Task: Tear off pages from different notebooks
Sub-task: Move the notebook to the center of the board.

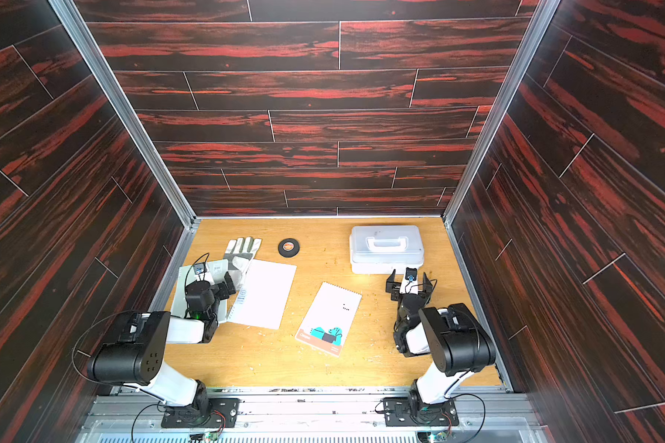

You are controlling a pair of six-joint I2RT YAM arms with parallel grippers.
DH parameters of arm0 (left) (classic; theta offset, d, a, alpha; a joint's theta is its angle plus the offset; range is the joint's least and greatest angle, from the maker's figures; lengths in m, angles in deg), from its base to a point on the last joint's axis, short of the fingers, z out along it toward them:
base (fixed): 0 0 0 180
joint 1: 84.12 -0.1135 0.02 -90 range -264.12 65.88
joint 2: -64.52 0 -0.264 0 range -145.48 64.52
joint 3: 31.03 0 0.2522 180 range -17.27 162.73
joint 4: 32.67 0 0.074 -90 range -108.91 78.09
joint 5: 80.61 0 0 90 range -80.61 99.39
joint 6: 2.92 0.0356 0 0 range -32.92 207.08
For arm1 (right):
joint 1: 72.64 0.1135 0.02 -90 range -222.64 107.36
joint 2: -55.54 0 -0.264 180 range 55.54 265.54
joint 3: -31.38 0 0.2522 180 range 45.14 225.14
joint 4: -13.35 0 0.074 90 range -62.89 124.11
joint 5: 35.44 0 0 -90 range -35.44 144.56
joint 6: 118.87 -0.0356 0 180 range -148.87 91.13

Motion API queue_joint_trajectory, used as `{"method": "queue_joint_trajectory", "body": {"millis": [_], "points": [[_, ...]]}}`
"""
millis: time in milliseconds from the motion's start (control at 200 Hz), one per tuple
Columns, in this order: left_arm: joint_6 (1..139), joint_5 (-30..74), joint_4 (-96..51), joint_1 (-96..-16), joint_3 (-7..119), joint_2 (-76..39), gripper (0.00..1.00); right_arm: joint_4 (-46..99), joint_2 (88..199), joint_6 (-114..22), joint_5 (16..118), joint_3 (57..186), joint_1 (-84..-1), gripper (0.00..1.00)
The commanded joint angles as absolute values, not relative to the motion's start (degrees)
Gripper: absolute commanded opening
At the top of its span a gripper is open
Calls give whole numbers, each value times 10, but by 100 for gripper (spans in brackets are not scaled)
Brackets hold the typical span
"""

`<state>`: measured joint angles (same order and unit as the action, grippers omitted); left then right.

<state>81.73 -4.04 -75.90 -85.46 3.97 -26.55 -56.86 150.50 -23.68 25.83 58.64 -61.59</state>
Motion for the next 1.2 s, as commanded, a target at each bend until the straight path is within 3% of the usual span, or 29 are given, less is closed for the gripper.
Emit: {"method": "queue_joint_trajectory", "body": {"millis": [0,1193], "points": [[819,-28,-753,-858,51,-265,100,-575,1509,-236,253,594,-613,98],[819,-29,-754,-859,51,-265,100,-568,1508,-241,249,596,-614,98]]}}
